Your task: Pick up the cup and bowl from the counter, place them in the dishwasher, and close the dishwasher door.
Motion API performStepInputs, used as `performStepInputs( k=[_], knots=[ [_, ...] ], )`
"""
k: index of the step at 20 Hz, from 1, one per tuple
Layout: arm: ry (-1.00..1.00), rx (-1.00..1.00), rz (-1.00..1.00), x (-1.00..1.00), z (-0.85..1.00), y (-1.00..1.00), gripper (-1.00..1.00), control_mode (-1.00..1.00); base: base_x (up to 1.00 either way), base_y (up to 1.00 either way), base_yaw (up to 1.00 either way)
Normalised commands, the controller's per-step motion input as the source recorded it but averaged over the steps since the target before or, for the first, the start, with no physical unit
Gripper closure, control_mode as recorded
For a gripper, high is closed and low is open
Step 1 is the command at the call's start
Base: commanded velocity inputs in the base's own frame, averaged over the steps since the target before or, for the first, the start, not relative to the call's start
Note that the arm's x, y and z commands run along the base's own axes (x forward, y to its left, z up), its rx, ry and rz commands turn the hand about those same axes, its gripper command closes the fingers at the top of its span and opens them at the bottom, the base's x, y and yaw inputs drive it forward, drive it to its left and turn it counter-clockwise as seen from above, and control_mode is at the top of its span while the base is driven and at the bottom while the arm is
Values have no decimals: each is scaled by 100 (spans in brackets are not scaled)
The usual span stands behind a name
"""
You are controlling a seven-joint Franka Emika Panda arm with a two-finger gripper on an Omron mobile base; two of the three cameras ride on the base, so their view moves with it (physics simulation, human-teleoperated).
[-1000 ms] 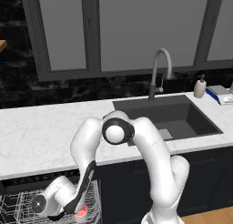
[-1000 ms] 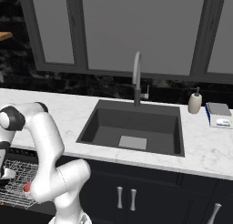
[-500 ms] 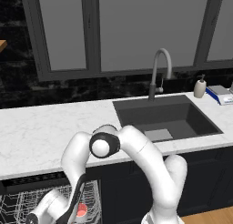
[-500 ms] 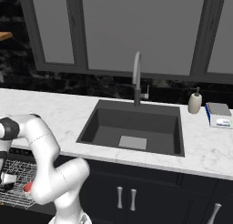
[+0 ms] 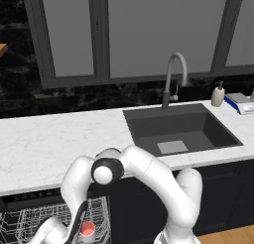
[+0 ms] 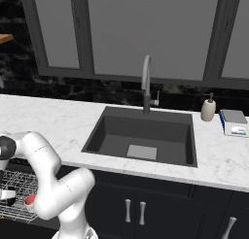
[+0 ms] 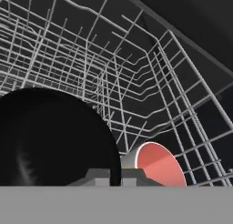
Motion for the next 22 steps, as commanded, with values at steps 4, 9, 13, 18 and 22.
performStepInputs(
  k=[4,9,13,18,22],
  knots=[
    [0,-5,0,0,-14,5,-100,-100,0,0,0],
    [-5,0,-1,-44,46,0,-100,-100,0,0,0],
    [-1,2,0,-99,100,8,-100,-100,0,0,0],
    [19,9,0,-83,46,4,-100,-100,0,0,0],
    [43,-1,0,24,-98,0,-100,-100,0,0,0]
  ],
)
